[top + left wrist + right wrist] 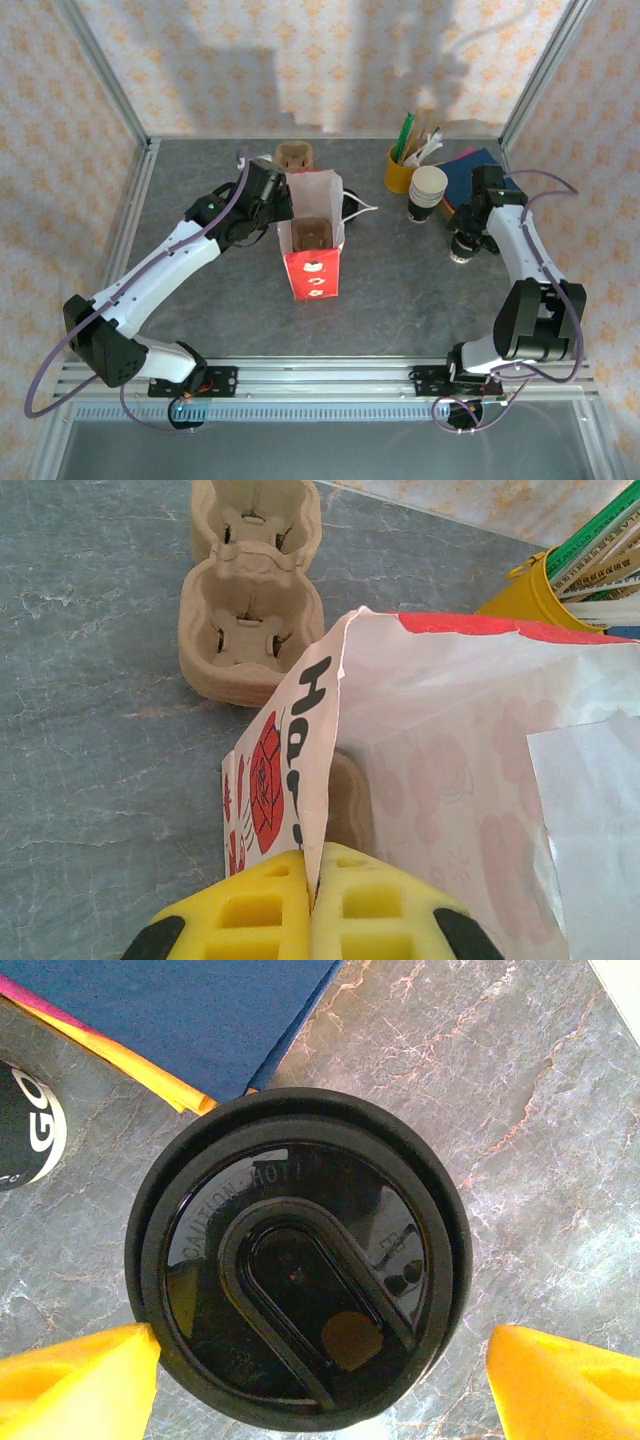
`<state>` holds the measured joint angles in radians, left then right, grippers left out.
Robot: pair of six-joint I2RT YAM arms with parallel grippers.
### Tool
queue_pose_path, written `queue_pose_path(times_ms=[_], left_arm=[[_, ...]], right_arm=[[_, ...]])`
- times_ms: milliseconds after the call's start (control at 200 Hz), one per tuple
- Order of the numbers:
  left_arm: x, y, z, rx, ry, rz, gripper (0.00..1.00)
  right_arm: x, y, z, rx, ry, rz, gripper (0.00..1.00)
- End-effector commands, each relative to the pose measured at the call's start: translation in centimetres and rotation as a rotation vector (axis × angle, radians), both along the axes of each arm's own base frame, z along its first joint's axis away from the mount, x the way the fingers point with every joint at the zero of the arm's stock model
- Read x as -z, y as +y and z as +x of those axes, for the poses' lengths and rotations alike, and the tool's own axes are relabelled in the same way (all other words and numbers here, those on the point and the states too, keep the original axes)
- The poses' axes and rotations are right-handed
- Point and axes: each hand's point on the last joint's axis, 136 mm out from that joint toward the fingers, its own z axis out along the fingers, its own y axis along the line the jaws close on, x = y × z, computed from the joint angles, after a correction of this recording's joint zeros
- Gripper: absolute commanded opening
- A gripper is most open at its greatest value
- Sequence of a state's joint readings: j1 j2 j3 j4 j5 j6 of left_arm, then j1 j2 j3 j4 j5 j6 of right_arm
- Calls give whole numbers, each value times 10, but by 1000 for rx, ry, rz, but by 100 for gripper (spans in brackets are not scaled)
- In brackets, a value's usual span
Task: Pack the takeout coffee
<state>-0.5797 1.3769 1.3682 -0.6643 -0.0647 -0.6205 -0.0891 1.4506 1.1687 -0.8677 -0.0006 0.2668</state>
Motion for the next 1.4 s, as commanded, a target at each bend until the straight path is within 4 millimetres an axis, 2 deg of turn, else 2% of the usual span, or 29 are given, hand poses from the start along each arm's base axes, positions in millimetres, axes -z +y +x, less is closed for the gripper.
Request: queue_pose_path(times_ms=[0,165,450,571,946,1046,1251,1396], left_arm=[[-4,3,7,-6,-30,17,0],[-4,1,8,1,-28,14,0],[-3,-1,8,8,-28,10,0],[-4,-3,9,12,-30,4,0],[-5,-3,9,15,-30,-1,0],[-3,-4,10,39,-39,27,0],[-4,-7,13,55,-41,29,0],[-6,-11,15,73,-46,24,0]], right_arm=[[5,-3,0,-5,11,-10,84],[10,-3,-1,-6,28,-3,83],[7,0,-1,-18,26,11,78],[4,-6,-2,5,26,-22,83],[-16,-7,11,-8,-52,-15,94],[-15,-10,10,-17,-34,-33,97],[-19,-9,15,-45,-61,-17,98],[-13,-12,15,-43,-44,-3,93]])
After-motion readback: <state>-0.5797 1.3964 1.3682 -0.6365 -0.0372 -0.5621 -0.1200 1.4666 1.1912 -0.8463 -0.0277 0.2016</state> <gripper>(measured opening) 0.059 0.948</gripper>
